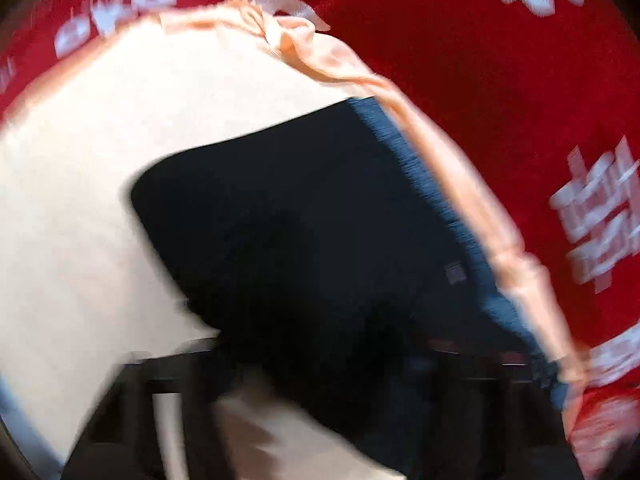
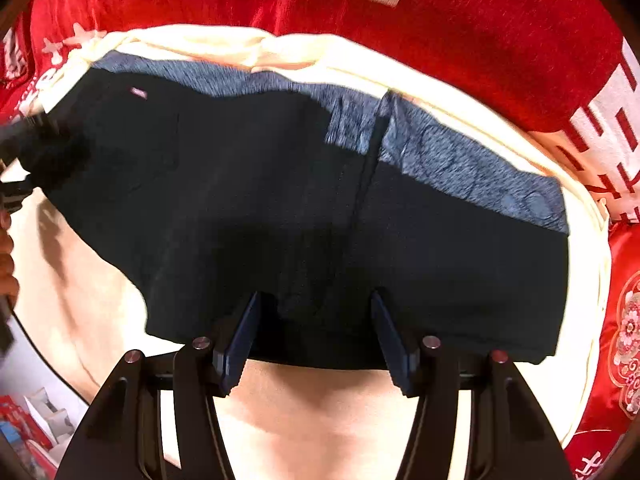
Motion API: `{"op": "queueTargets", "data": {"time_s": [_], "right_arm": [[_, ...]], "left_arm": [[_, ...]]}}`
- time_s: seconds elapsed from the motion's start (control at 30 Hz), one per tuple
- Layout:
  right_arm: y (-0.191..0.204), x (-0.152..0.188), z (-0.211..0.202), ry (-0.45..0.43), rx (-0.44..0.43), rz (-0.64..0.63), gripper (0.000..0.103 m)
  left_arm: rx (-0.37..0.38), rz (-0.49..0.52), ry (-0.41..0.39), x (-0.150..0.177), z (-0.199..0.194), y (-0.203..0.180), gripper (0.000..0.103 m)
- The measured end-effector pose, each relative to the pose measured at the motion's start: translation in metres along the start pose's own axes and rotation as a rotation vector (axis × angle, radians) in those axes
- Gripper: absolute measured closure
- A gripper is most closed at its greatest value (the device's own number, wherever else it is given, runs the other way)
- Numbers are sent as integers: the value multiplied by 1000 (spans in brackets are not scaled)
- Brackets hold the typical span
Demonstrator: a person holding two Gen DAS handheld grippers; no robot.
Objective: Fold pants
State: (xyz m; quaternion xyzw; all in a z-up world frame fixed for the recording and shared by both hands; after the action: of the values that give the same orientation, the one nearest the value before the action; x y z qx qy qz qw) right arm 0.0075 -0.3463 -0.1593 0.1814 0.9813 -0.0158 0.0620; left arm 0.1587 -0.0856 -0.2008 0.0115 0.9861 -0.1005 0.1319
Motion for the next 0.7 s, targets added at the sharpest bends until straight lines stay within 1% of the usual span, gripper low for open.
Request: {"op": "queueTargets", "data": {"time_s": [0.03,0.07,0.1,0.17,0.23,0.27,0.3,0.33,0.37,0.43,0.47,0.53,0.57,0.63,0.7], "right_arm": [[3,-6,-9,-14,-22,5,41],[6,-13,-19,-28,-46,6,41],[14,-23,-31,-39,-85,1,41],[28,-38,-44,-24,-155,-3,40],[49,-56,-56,11,-249,-10,40],[59,-63,-59,29,-282,-19,37],[73,-74,-62,52,-317,-37,31],[91,-82,-65,80,-363,-59,28],[104,-89,-68,99,-396,-76,25],[139,-100,-70,147,-449,-126,24],[154,-105,-71,160,-465,-152,24],[189,-113,-69,193,-481,-213,23],[205,-110,-67,209,-480,-236,23],[237,-107,-59,273,-483,-300,23],[258,-98,-51,346,-478,-348,23]], "left_arm": [[-3,17,-2,-1,-2,-1,61],[-8,40,-13,-2,-6,-2,66],[-24,76,-21,-2,-10,-4,69],[-95,212,-75,-3,-23,-18,70],[-170,349,-133,0,-33,-32,70],[-209,433,-164,4,-38,-43,70],[-230,489,-184,6,-41,-50,70],[-256,566,-212,10,-46,-61,70],[-270,609,-228,12,-48,-67,70],[-299,687,-257,16,-52,-76,70],[-314,725,-273,19,-53,-79,70],[-329,759,-283,21,-53,-82,70],[-335,770,-286,22,-53,-84,70],[-346,788,-292,20,-52,-86,70],[-348,795,-293,20,-53,-84,70]]}}
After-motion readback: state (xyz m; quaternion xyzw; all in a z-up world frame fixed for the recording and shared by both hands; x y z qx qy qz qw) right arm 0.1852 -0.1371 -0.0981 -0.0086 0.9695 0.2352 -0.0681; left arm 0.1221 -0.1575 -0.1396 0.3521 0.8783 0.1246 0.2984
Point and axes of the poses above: each gripper's, at about its wrist camera, not at the fingertips, and z roughly the way its jaws point, y to its left, x to its underside, the point moved 10 cm from there along z, roughly the way its jaws point, and after that the axes turned 12 degrees about z, right-handed, at the moved point
